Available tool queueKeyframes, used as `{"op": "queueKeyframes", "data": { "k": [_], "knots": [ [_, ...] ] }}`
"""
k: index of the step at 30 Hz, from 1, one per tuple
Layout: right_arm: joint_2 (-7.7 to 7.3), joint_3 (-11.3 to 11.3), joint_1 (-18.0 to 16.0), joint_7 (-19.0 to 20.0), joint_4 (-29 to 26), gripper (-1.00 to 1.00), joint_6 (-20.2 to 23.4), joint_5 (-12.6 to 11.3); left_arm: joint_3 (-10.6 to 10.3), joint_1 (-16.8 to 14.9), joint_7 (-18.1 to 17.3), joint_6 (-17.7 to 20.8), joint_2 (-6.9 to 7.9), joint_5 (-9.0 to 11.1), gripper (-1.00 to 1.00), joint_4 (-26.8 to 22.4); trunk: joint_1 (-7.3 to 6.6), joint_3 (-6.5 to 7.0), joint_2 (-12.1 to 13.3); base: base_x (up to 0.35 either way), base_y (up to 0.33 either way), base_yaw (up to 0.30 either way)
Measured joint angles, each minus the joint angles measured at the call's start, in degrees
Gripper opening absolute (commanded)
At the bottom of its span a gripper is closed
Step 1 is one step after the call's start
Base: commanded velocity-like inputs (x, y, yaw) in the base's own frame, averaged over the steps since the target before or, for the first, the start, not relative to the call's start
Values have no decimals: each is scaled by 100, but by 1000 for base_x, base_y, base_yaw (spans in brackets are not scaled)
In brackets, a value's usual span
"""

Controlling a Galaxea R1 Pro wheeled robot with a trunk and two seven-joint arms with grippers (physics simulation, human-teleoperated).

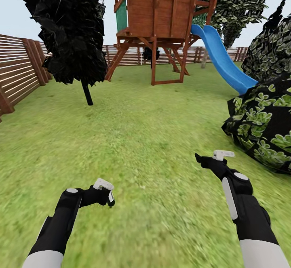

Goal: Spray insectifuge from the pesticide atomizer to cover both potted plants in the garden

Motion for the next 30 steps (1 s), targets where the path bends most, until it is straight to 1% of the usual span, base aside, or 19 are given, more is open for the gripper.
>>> {"op": "queueKeyframes", "data": {
  "k": [30],
  "knots": [
    [0, 8, 0, -4, 0, 100, 0, 0, 0, 0, 0, 0, -2, 0, -100, 0, 0, 0, 0, 347, 0, 0]
  ]
}}
